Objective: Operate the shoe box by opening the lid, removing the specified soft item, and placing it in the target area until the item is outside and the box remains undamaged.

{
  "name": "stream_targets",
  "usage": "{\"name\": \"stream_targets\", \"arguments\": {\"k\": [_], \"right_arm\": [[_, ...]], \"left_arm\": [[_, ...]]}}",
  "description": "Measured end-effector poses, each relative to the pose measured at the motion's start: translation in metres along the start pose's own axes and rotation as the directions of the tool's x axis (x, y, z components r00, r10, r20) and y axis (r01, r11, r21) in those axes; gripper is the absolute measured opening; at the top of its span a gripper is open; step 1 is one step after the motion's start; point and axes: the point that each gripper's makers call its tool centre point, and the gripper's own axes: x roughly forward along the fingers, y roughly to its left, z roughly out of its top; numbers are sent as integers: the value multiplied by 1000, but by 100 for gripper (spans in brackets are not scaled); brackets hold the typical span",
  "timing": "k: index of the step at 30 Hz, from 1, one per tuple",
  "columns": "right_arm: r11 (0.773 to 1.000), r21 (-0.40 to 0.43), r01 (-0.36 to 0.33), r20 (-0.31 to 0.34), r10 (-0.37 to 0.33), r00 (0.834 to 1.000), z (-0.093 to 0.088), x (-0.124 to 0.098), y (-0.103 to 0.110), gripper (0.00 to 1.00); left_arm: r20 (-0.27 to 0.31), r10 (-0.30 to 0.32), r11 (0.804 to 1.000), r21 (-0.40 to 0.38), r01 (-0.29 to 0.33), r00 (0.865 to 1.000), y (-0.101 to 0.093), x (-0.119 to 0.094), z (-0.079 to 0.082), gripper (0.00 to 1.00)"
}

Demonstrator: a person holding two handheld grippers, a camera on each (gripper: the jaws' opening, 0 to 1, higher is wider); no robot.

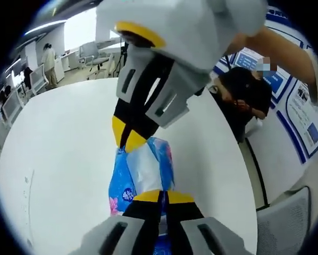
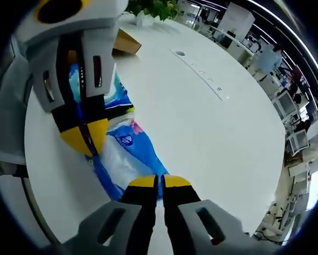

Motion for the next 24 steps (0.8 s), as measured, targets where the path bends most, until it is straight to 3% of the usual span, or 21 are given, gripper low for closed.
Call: {"name": "stream_targets", "arguments": {"k": [11,24], "right_arm": [[1000,15,2,9,-3,1000,1,-13,3,16],[994,109,8,54,-14,998,12,-37,14,32]], "left_arm": [[8,38,999,19,-38,999,0,-16,0,19],[51,106,994,22,-107,993,-3,-58,-5,31]]}}
